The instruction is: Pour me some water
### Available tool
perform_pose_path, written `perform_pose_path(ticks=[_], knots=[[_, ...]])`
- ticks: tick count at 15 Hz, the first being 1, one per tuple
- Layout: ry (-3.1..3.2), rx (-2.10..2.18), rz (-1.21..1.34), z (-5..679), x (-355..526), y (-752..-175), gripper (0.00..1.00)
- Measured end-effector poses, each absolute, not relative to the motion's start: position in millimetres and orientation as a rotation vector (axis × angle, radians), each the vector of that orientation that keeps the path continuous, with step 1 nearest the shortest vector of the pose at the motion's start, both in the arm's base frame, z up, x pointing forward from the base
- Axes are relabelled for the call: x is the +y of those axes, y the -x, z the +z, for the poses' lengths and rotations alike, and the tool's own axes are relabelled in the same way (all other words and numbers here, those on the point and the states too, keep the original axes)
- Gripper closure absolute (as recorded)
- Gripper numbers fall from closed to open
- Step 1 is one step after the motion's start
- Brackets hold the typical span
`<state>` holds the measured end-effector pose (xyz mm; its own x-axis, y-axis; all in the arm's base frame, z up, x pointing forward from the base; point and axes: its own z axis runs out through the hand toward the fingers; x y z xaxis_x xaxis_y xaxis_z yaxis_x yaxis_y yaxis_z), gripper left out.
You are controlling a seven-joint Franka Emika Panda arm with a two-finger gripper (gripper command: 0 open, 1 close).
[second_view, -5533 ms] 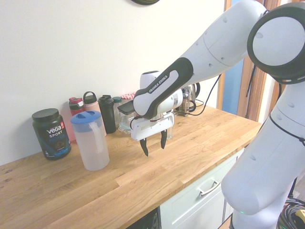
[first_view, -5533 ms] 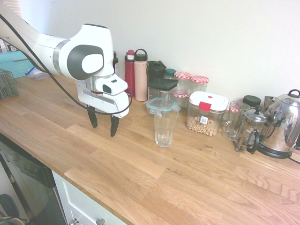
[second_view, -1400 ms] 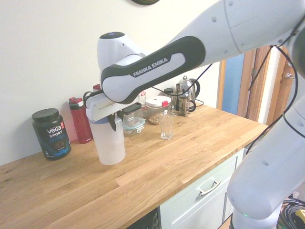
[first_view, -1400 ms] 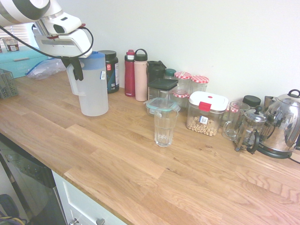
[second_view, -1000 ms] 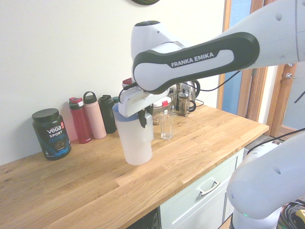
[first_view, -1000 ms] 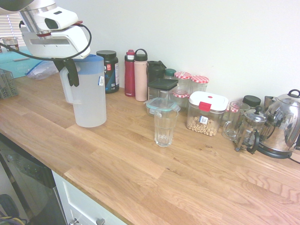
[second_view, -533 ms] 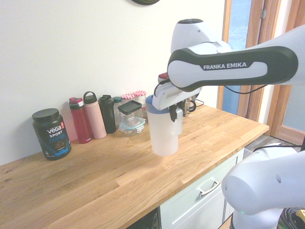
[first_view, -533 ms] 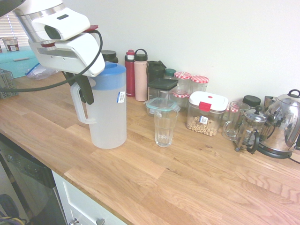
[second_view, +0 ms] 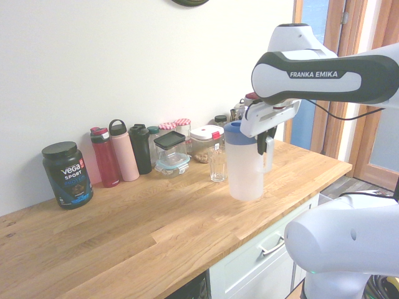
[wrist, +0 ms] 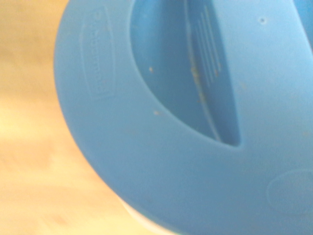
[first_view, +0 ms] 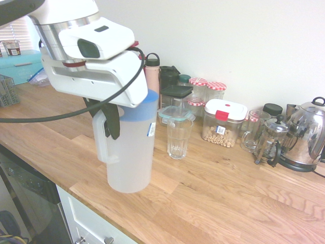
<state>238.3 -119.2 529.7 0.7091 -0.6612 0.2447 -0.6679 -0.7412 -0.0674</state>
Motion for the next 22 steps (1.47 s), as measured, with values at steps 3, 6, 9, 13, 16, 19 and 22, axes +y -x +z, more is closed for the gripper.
perform_pose_path(ticks=[3, 6, 9, 13, 16, 19, 22], knots=[[-2.948, -0.878, 0.251, 511.7, -152.0, -250.9, 1.0], [-2.944, -0.73, 0.133, 512.4, -189.8, -279.9, 1.0], [-2.923, -0.671, 0.091, 520.9, -217.9, -295.8, 1.0], [-2.908, -0.537, 0.093, 554.8, -239.4, -309.8, 1.0], [-2.835, -0.372, 0.041, 566.9, -240.4, -340.3, 1.0], [-2.762, -0.227, -0.025, 568.0, -219.1, -384.3, 1.0], [-2.673, -0.163, -0.09, 552.5, -197.6, -415.2, 1.0]])
